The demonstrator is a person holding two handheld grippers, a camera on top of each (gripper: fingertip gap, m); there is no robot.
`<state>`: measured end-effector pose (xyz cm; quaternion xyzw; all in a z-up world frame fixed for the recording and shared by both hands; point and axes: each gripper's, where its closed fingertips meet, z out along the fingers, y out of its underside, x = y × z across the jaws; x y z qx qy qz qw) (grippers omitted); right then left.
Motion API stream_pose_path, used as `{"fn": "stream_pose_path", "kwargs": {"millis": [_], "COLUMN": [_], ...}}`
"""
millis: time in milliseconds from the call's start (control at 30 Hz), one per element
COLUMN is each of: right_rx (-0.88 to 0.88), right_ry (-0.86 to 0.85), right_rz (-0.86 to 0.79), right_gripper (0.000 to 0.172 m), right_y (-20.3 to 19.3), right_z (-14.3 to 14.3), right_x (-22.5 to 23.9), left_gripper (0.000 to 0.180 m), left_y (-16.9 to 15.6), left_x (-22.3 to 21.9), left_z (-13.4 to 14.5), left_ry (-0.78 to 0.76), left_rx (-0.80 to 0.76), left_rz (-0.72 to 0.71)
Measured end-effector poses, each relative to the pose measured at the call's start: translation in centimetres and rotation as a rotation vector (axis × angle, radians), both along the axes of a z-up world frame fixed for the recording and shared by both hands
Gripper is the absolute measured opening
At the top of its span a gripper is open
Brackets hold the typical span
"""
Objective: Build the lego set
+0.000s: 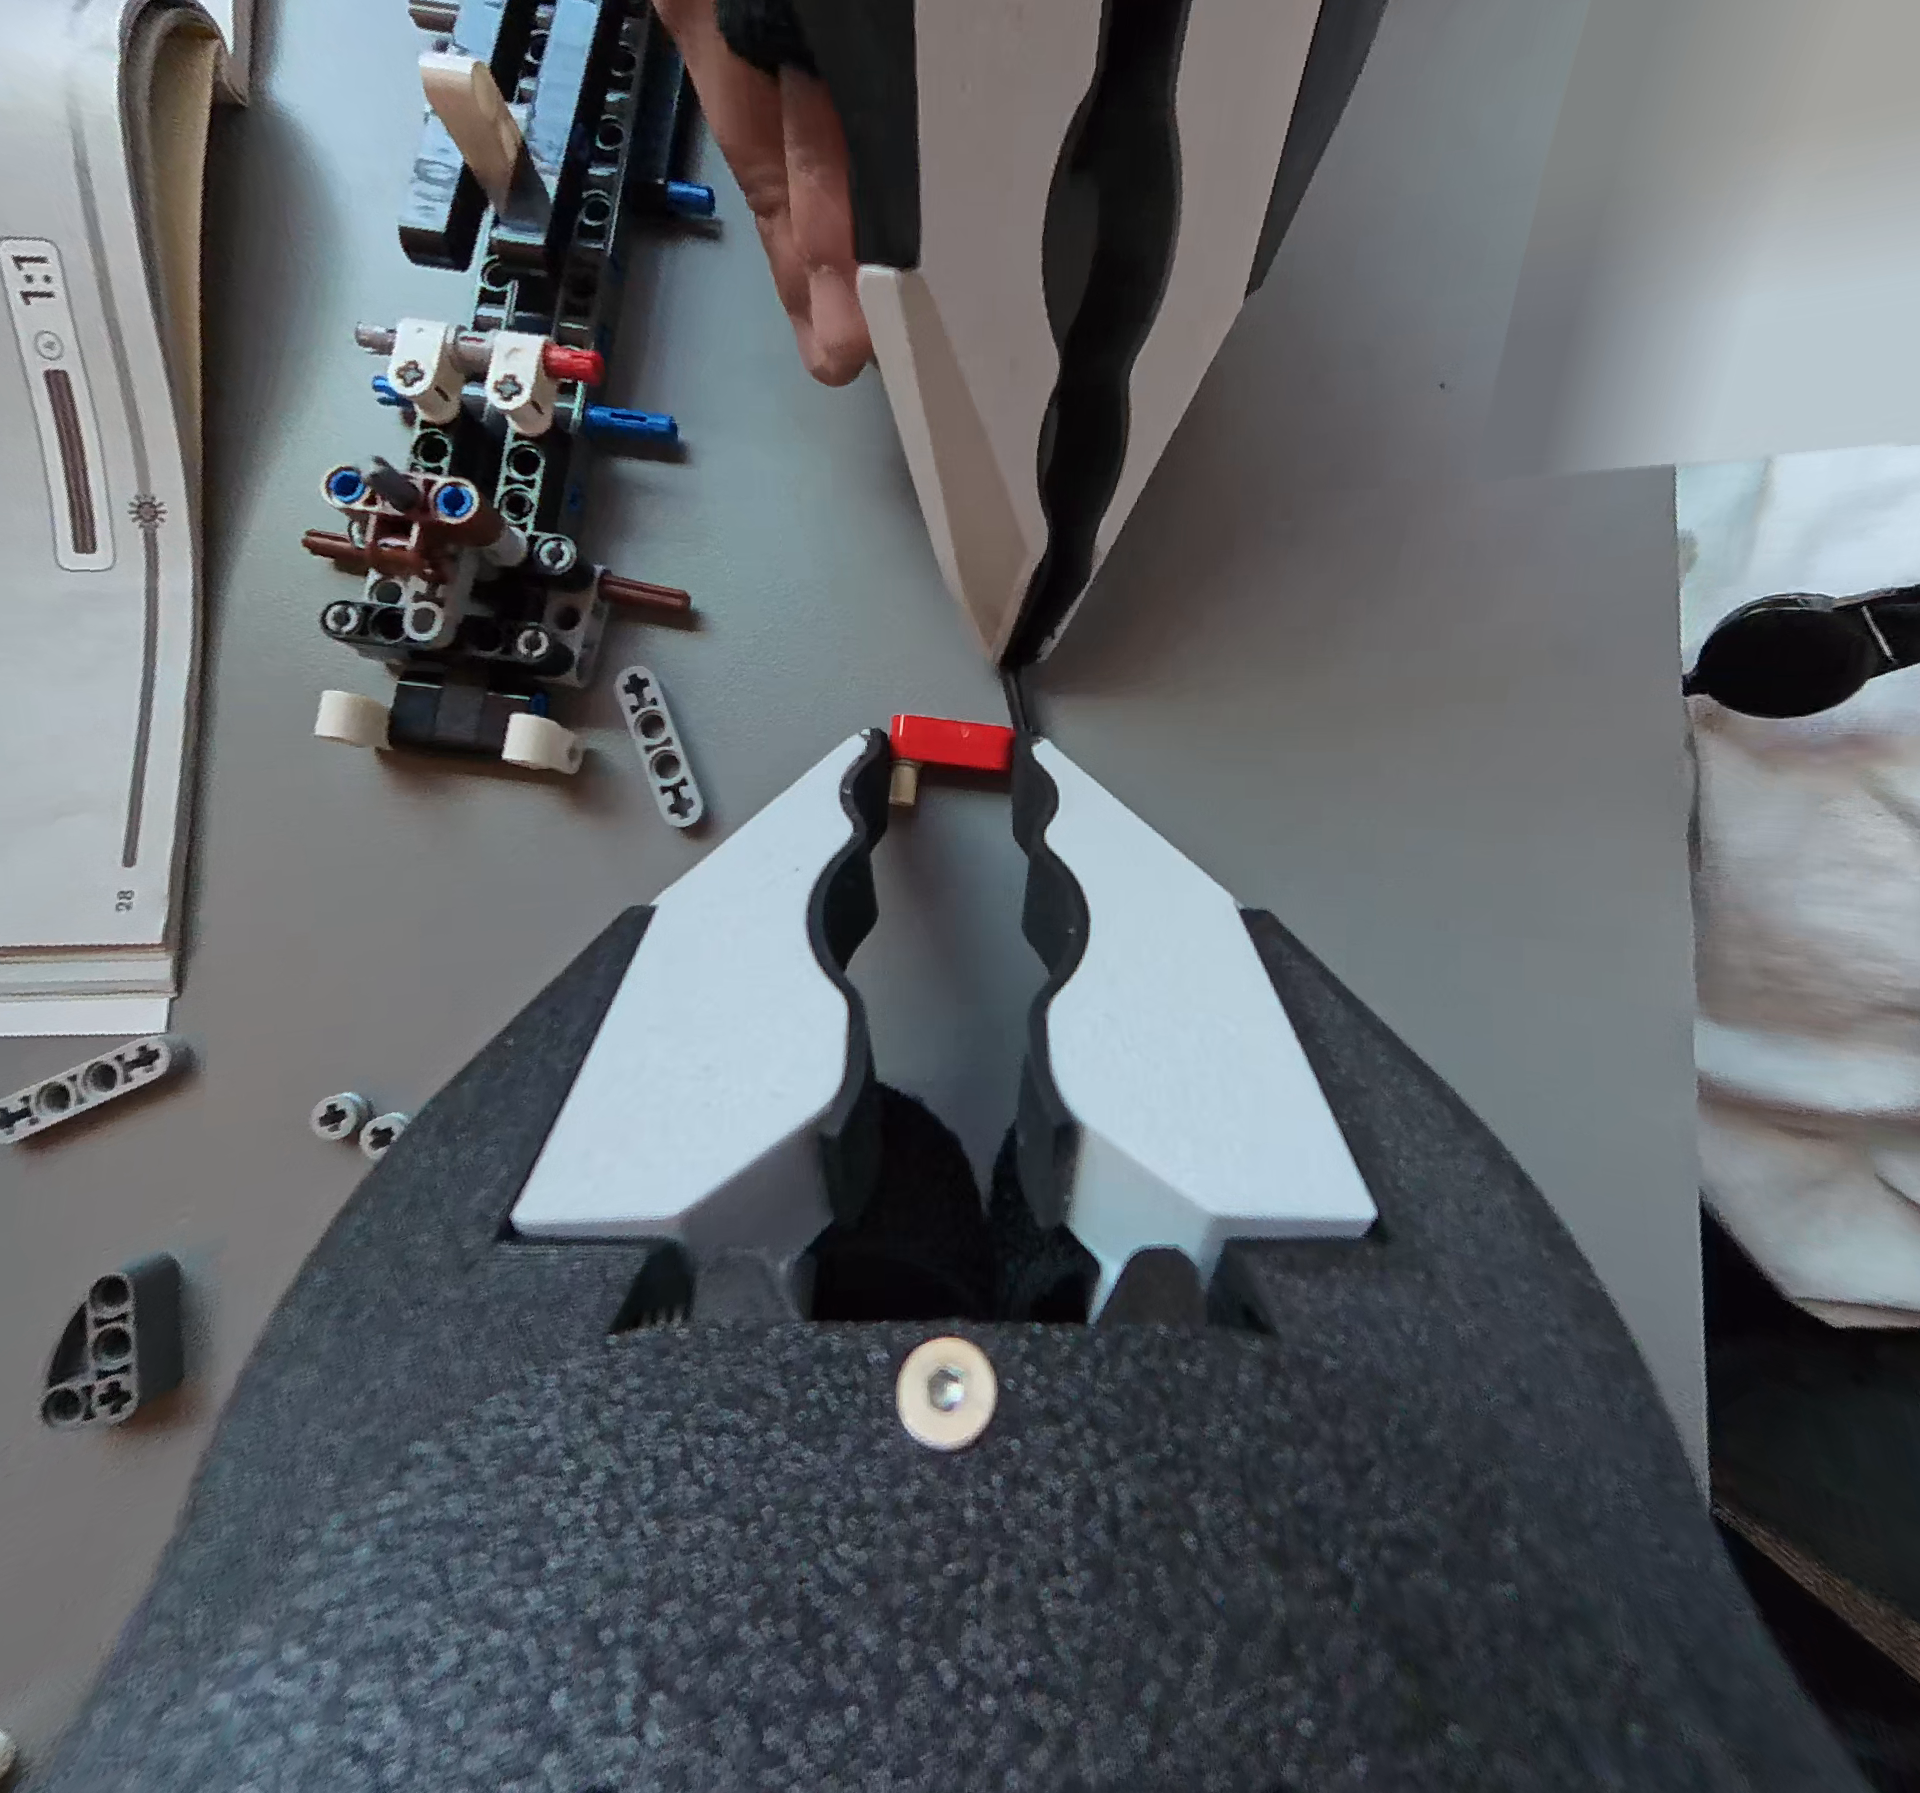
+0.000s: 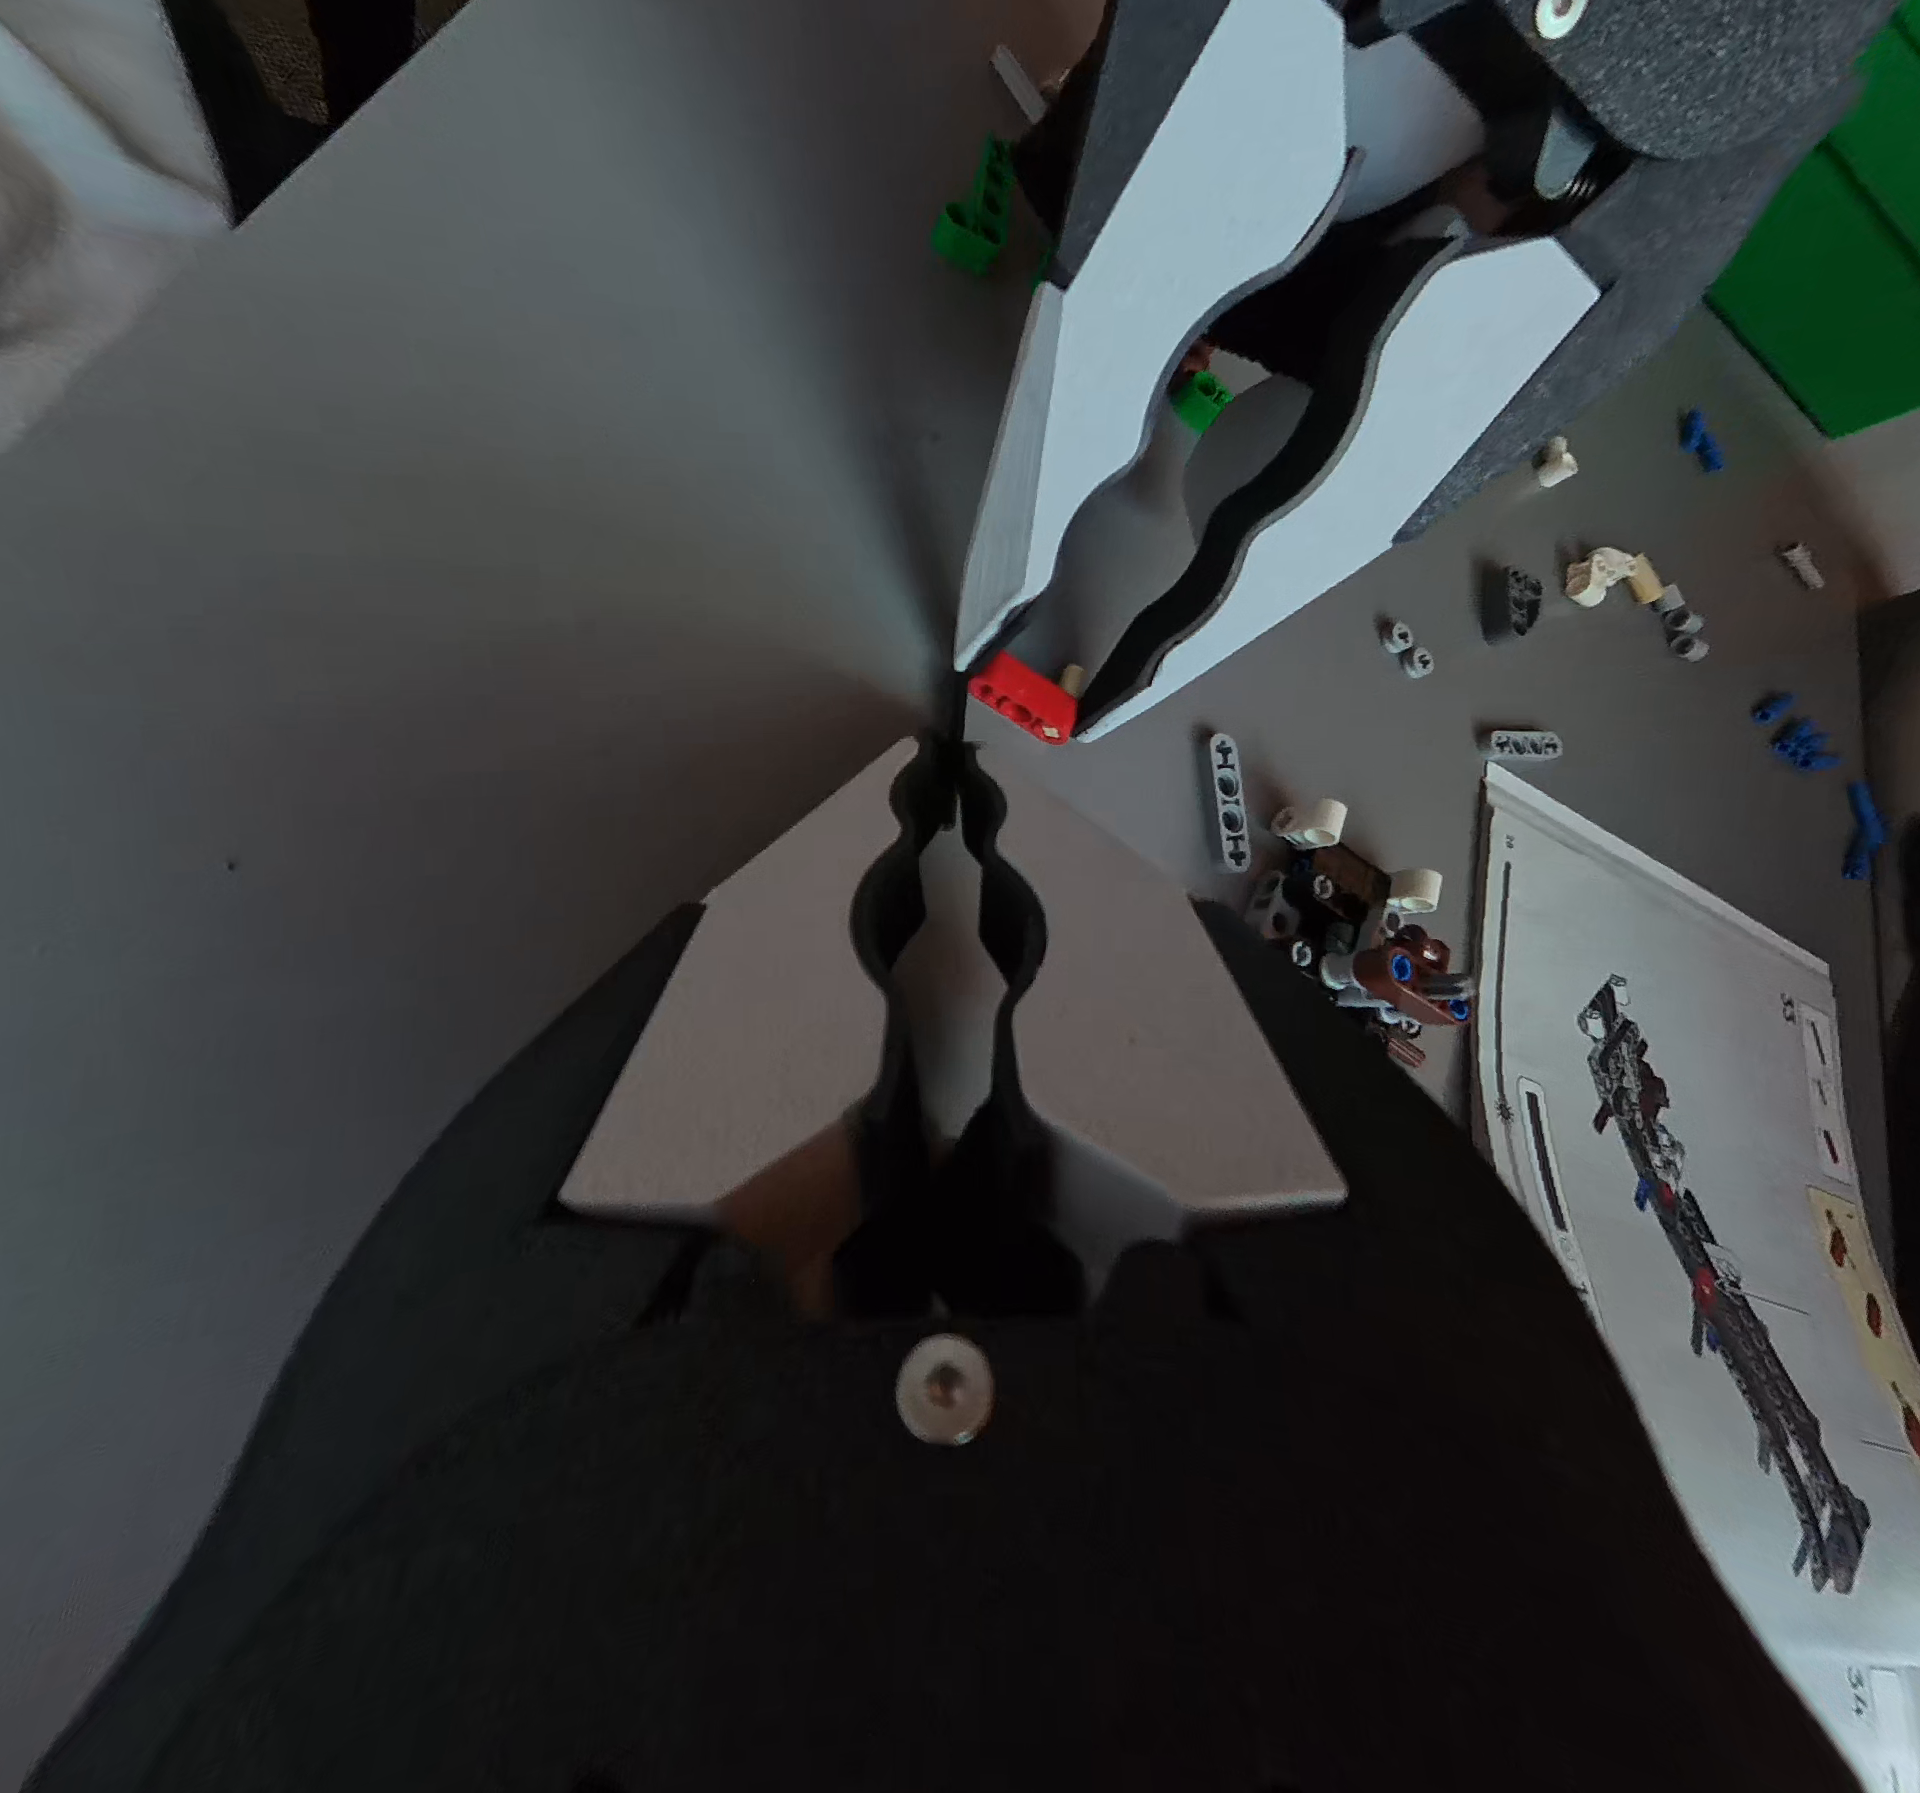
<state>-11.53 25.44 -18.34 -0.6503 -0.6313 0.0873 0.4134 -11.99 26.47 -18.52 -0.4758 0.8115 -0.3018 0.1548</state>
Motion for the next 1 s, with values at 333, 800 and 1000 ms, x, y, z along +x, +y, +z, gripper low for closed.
{"fn": "stream_pose_path", "kwargs": {"millis": [333,800,1000], "right_rx": [-0.089,-0.285,-0.281], "right_ry": [0.069,0.148,0.149], "right_rz": [-0.082,-0.15,-0.141], "right_gripper": [0.001,0.002,0.002], "right_y": [0.17,-0.09,-0.14], "right_z": [0.69,0.0,0.05], "right_x": [0.37,0.17,0.08], "left_gripper": [0.022,0.022,0.022], "left_y": [0.0,-0.02,-0.01], "left_x": [-0.06,-0.17,-0.18], "left_z": [0.0,0.0,0.01], "left_ry": [-0.018,-0.009,-0.017], "left_rx": [0.01,0.041,0.022], "left_rz": [-0.01,0.012,0.003]}}
